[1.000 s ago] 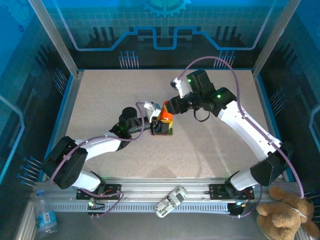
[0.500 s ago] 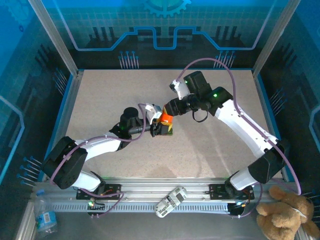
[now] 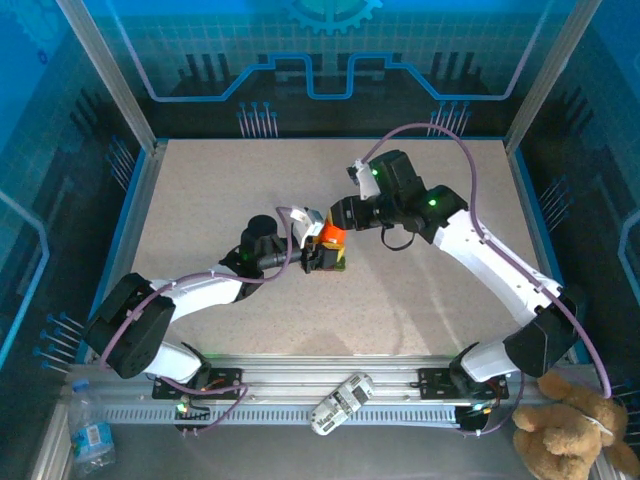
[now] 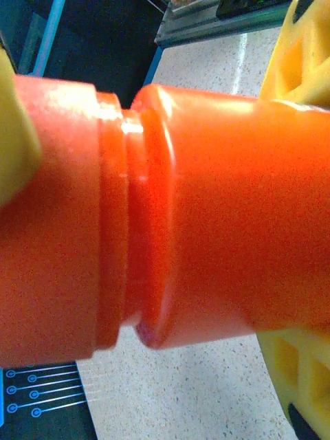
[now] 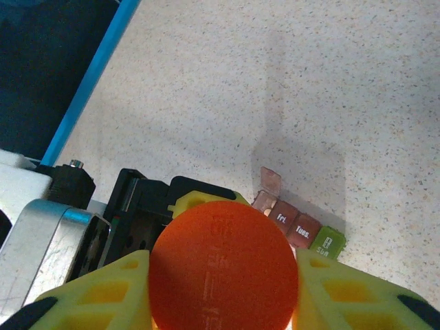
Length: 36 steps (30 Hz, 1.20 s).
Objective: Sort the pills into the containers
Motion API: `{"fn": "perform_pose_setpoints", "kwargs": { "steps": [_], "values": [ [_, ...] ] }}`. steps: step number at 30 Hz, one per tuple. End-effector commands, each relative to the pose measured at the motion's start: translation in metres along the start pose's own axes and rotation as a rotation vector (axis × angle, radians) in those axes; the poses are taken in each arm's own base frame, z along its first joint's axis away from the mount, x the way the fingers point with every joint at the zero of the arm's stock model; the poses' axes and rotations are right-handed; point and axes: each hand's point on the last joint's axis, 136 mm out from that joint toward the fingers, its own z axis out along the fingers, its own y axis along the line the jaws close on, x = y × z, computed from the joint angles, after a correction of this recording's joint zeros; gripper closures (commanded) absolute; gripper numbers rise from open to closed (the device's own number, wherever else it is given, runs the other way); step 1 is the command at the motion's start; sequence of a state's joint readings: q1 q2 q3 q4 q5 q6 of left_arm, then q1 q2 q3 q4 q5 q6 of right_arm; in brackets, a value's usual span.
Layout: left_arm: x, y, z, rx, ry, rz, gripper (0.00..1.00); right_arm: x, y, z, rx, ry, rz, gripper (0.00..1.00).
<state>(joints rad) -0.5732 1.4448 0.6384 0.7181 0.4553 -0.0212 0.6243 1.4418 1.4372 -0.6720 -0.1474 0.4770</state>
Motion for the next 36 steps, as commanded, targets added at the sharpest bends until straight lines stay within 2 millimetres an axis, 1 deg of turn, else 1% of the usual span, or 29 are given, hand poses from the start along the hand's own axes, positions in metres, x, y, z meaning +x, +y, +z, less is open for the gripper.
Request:
{"fn": "perform_pose_setpoints", "kwargs": {
  "steps": [1,6,14,17,26,32,34,36],
  "values": [
    [-0.088,-0.010,-0.011,0.000,-0.282,0.152,1.00,0.043,-0.004,0.016,0.069,0.139,0.084,0.57],
    [-0.087,-0.008,-0.010,-0.009,-0.281,0.149,1.00,0.039,-0.002,0.014,0.103,0.111,0.092,0.57],
    [-0.087,-0.007,-0.008,-0.011,-0.284,0.149,1.00,0.039,0.004,0.015,0.098,0.083,0.115,0.56],
    [-0.085,-0.006,-0.008,-0.015,-0.278,0.154,1.00,0.036,0.006,0.010,0.095,0.074,0.108,0.55],
    [-0.075,-0.005,-0.006,-0.014,-0.254,0.164,1.00,0.011,0.010,-0.014,0.065,0.018,0.086,0.48],
    [-0.074,-0.005,-0.005,-0.010,-0.251,0.164,1.00,-0.003,0.012,-0.033,0.028,-0.029,0.095,0.39],
    [-0.073,-0.005,-0.004,-0.007,-0.247,0.162,1.00,-0.009,0.012,-0.043,0.015,-0.056,0.096,0.33],
    [-0.072,-0.006,-0.005,-0.001,-0.245,0.163,1.00,-0.014,0.015,-0.054,-0.016,-0.089,0.087,0.25]
  ]
}}
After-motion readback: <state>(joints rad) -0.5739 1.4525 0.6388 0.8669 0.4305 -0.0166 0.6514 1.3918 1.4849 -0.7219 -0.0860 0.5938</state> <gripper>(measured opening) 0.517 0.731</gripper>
